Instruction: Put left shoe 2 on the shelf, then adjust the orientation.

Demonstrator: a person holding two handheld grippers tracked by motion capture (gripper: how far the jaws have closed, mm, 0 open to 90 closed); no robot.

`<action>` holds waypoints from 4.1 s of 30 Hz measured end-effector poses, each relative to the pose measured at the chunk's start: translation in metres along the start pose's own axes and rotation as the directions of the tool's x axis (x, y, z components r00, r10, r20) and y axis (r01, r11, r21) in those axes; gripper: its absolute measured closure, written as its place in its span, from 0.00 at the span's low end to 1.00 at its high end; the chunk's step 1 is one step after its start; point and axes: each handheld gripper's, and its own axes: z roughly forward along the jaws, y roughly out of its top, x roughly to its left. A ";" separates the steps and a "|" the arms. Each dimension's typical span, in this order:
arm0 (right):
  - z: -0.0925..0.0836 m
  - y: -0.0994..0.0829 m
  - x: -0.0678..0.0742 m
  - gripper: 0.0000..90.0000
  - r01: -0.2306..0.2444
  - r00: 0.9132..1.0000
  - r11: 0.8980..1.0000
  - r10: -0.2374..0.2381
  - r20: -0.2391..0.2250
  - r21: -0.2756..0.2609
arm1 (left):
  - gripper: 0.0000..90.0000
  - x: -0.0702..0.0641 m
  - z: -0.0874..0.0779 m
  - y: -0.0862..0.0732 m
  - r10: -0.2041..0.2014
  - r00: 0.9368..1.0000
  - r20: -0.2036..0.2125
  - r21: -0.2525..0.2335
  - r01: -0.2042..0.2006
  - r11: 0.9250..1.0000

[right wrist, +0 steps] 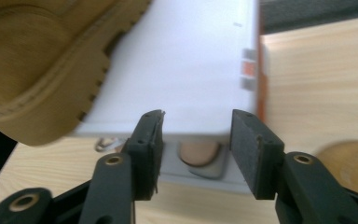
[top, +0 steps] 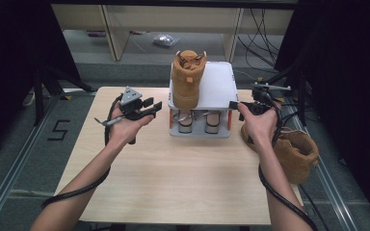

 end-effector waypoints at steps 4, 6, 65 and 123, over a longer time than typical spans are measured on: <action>-0.016 -0.009 -0.016 0.56 -0.037 0.999 0.999 0.037 0.003 0.026 | 0.58 0.002 -0.003 -0.010 -0.034 0.999 0.035 0.022 0.033 0.999; -0.023 -0.014 -0.025 0.55 -0.024 1.000 0.999 0.023 0.011 0.027 | 0.57 0.001 -0.005 -0.013 -0.028 0.999 0.038 0.027 0.027 0.999; -0.110 -0.021 -0.138 0.51 -0.107 0.964 0.992 0.085 0.250 0.075 | 0.53 -0.009 -0.009 -0.040 -0.032 0.998 0.060 0.030 0.030 0.999; -0.062 -0.033 -0.178 0.79 -0.069 0.952 0.893 -0.074 0.296 0.445 | 0.53 -0.008 -0.006 -0.050 -0.034 0.998 0.055 0.056 0.031 0.998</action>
